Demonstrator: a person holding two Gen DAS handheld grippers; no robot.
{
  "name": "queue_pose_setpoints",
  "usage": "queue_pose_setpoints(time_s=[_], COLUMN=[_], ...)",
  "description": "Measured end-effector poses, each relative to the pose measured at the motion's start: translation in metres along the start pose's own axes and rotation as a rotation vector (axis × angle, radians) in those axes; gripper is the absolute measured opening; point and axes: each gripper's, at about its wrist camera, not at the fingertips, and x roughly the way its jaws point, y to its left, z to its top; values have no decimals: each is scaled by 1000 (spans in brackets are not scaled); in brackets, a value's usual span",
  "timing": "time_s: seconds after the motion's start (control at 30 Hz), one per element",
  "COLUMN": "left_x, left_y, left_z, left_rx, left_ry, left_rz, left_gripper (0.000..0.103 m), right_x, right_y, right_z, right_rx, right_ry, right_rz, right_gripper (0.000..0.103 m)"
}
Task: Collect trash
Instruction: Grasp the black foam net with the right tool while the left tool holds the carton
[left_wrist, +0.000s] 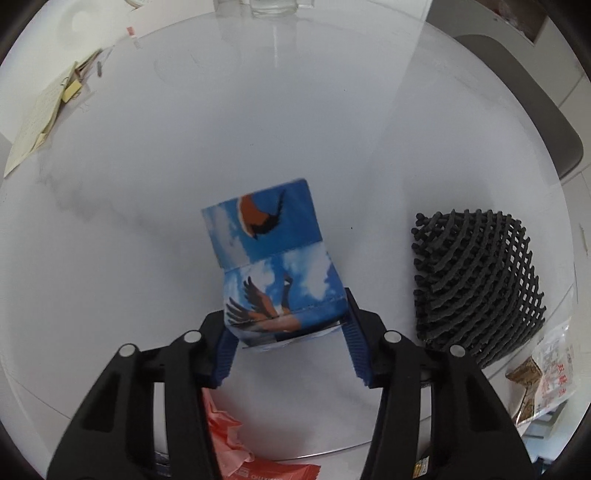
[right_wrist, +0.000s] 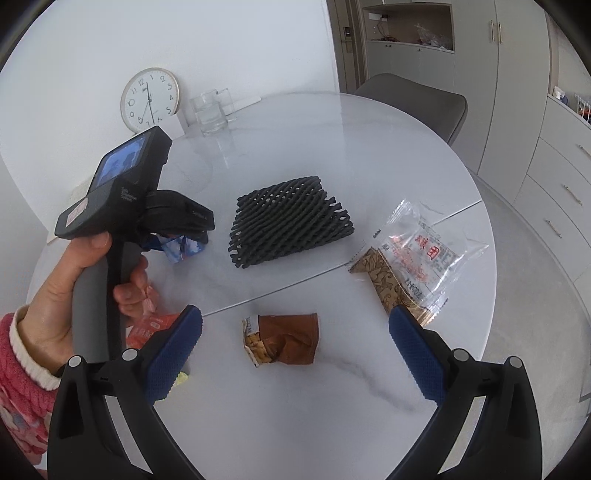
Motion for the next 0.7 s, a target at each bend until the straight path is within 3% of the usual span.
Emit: queue_pose_setpoints(time_s=[0.33,0.53,0.7], left_x=[-13,-36,-39], left_y=[23,34,53], left_z=[5,-13,-23], left_rx=[138,277,320], left_ry=[-42,-94,-145], left_rz=[-58,-112,-133], left_gripper=[49,49,49], right_x=[27,68,106], right_y=[13,15,13], right_z=[22,49,74], right_rx=[-23,-23,-11], right_ry=[41,100,141], right_rz=[-45,-88,-137], right_gripper=[101,101,100])
